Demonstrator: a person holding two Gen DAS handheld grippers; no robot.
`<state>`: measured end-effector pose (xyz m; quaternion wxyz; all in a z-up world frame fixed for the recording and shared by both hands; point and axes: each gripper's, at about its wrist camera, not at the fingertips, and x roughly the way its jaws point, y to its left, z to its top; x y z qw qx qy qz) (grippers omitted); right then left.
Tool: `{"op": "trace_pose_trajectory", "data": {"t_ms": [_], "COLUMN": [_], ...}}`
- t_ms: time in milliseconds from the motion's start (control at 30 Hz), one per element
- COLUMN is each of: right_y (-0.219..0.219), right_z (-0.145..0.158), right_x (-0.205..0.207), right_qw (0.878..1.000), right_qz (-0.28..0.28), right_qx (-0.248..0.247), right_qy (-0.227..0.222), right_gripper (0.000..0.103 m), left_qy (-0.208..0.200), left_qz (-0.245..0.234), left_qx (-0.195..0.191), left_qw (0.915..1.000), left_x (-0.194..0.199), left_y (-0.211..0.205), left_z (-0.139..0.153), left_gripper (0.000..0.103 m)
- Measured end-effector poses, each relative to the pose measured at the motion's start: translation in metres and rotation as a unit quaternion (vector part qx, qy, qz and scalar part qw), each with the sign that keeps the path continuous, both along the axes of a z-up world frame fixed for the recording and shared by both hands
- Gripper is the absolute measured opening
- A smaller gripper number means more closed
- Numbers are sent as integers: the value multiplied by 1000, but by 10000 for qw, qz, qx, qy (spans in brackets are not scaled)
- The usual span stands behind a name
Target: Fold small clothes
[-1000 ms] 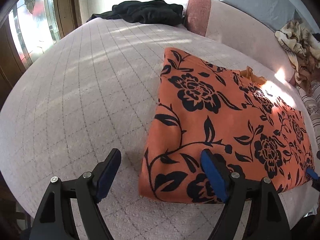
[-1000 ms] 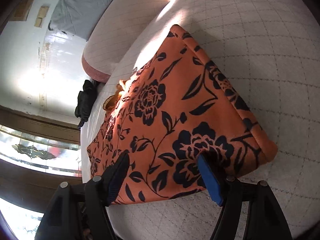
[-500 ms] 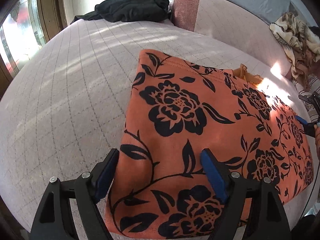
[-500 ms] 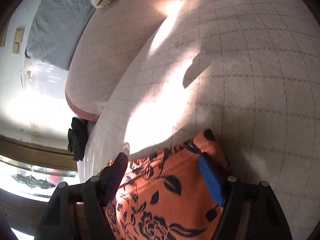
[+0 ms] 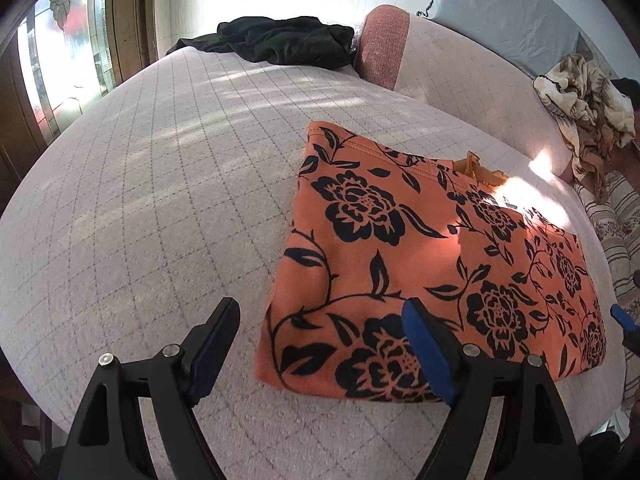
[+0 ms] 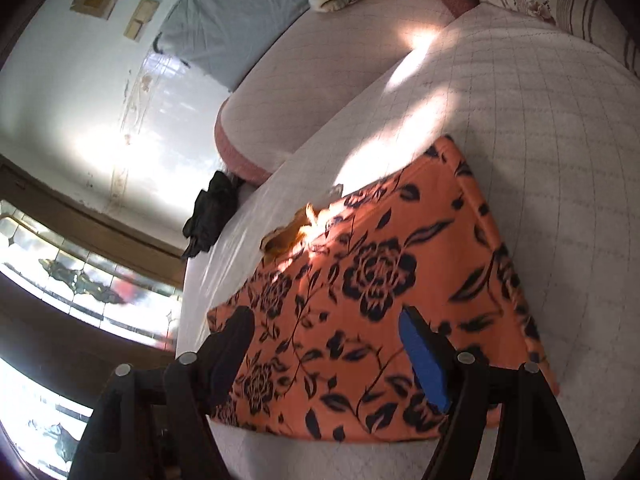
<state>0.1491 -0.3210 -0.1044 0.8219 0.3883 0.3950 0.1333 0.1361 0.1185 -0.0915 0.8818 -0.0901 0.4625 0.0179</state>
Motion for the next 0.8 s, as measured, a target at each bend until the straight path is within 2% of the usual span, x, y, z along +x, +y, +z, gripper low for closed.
{"op": "trace_pose_trajectory", "data": {"t_ms": [33,100,133,167,200,333,433,467,500,533,600,633,733,800], "right_y": [2,-7,-14,-21,-25,-15,-6,-4,-2,-2,-4,-7,-9,-6], "right_z": [-8,-33,-46,-52,-50,-17,-9,-12,-19,-28,-49,-55,-50,-38], "right_x": [-6,-8,-10,-15,-22,-42,-46,-45,-42,-38,-32,-32,-35,-32], "right_qw": [9999,9975,9949,9943,9945,9986,9997,9997,9996,9993,9966,9958,9967,9979], "right_qz": [-29,-342,-499,-605,-662,-422,-223,-201,-183,-171,-296,-344,-362,-256], "right_qx": [-101,-306,-270,10,199,-42,-48,-84,-94,-92,-141,-80,-28,-98], "right_qy": [73,540,833,877,792,303,41,75,175,306,755,844,731,588], "right_gripper": [78,78,78,78,78,78,79,80,80,80,80,80,80,80], "left_qy": [42,115,152,142,84,55,67,174,463,669,507,480,-55,-223], "left_qz": [38,114,179,213,236,336,307,330,438,427,445,445,337,230], "left_qx": [26,26,21,-30,-90,-239,-401,-153,283,387,400,403,366,427], "left_qw": [10000,9999,9997,9997,9996,9991,9987,9992,9976,9961,9969,9970,9987,9986], "left_x": [-2,-10,-14,-18,-23,-26,-22,-18,-13,-10,-15,-18,-24,-18], "left_y": [1,8,12,16,20,31,32,31,31,33,33,31,25,18], "left_z": [-1,-2,-2,0,3,6,-2,-11,-23,-34,-26,-19,9,22], "left_gripper": [83,83,83,83,83,83,83,83,83,84,84,84,84,84]}}
